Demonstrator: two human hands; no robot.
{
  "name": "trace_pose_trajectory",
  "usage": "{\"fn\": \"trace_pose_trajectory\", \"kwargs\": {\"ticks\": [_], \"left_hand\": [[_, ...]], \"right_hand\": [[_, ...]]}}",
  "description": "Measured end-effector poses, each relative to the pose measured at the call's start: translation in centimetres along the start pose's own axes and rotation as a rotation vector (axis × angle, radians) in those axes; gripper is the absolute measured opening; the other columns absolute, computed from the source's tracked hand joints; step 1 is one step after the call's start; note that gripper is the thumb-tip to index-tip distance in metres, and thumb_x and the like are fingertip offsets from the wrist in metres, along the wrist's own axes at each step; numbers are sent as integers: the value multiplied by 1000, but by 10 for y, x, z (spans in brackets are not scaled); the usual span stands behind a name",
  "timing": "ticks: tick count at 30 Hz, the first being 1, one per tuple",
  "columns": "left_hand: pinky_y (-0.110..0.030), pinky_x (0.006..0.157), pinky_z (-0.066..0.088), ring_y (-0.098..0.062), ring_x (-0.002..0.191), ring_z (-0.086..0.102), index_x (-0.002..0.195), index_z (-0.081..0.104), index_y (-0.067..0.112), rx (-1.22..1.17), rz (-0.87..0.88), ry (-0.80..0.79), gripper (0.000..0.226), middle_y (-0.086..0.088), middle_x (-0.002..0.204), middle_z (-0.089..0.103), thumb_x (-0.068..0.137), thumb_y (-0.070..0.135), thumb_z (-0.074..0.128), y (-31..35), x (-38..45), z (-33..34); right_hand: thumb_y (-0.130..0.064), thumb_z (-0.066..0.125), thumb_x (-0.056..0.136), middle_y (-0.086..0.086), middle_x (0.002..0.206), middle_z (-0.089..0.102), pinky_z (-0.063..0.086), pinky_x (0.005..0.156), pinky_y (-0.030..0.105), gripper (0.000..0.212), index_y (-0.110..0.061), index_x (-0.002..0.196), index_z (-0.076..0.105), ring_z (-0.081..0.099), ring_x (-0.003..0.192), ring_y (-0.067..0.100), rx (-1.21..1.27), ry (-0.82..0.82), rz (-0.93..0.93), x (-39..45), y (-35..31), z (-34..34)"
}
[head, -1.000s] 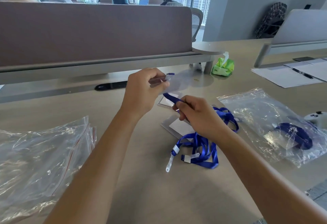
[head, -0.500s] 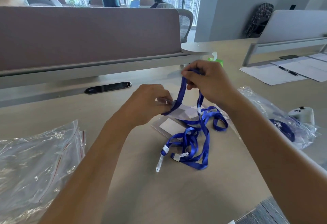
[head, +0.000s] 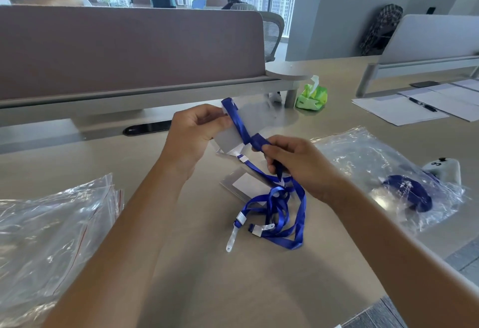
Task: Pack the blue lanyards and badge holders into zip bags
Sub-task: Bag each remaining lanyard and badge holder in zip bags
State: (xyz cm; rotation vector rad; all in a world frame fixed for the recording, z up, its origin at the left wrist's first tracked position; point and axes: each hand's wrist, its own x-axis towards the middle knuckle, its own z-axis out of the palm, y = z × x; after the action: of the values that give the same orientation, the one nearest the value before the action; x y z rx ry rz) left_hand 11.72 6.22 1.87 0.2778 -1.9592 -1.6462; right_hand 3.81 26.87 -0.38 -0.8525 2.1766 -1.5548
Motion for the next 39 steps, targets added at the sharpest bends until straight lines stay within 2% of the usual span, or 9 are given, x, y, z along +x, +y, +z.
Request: {"fn": "trace_pose_trajectory", "kwargs": {"ticks": [6,12,15,17,21,25,29,34,39], "left_hand": [[-19,73,51,-8,82,66,93,75,19,323,135,125,5,6,91,74,88,21,74,-9,2,-2],[-29,79,48,-16,87,61,95,68,20,651,188,-94,2,3,96,67,94,21,69,0,-8,14],[-28,81,48,-18,86,63,100,74,15,732,237,-202,9,0,96,70,93,20,71,6,-11,18],[-26,80,47,-18,86,63,103,75,14,759,242,-230,12,0,97,71,92,19,72,10,-13,19],[-29,82,51,-20,90,65,102,75,17,770,222,-272,11,0,101,73,91,19,73,16,-16,18],[-23,72,49,-18,88,65,92,70,24,735,229,-314,7,4,94,69,91,18,73,22,-19,13],[-12,66,42,-8,82,64,90,68,27,703,191,-311,9,13,87,66,90,20,74,20,-29,2],[-10,66,44,-1,82,66,90,75,23,654,143,-241,5,12,85,71,86,21,77,12,-54,-34],[-12,67,49,0,77,68,88,77,21,592,66,-114,8,8,84,75,83,16,81,2,-89,-81]], "right_hand": [[-21,60,103,-4,73,69,55,72,30,14,-24,103,74,65,66,8,-289,140,-110,-11,-8,9],[-24,77,90,-15,74,70,49,65,11,4,-28,89,79,65,73,2,-435,337,-284,-14,-31,13],[-24,80,88,-11,75,71,53,66,18,1,-24,89,80,67,70,8,-448,360,-319,-6,-37,8],[-22,77,91,-9,79,73,55,70,22,4,-21,93,79,68,73,10,-468,320,-340,-2,-40,3],[-19,70,97,-11,90,69,48,70,12,8,-19,101,77,65,81,6,-563,212,-384,2,-41,-5],[-20,73,95,-14,83,71,50,71,13,8,-19,100,79,65,77,7,-423,184,-386,5,-40,-9],[-23,81,88,-6,76,75,58,72,25,31,-16,113,65,69,70,14,-149,178,-254,4,-39,1],[-20,85,84,3,81,73,60,71,46,28,-8,95,61,71,66,25,-17,233,-280,-1,-36,47],[-21,74,94,-10,88,75,55,72,24,6,-16,92,77,69,75,10,-118,123,-356,-8,-42,101]]}}
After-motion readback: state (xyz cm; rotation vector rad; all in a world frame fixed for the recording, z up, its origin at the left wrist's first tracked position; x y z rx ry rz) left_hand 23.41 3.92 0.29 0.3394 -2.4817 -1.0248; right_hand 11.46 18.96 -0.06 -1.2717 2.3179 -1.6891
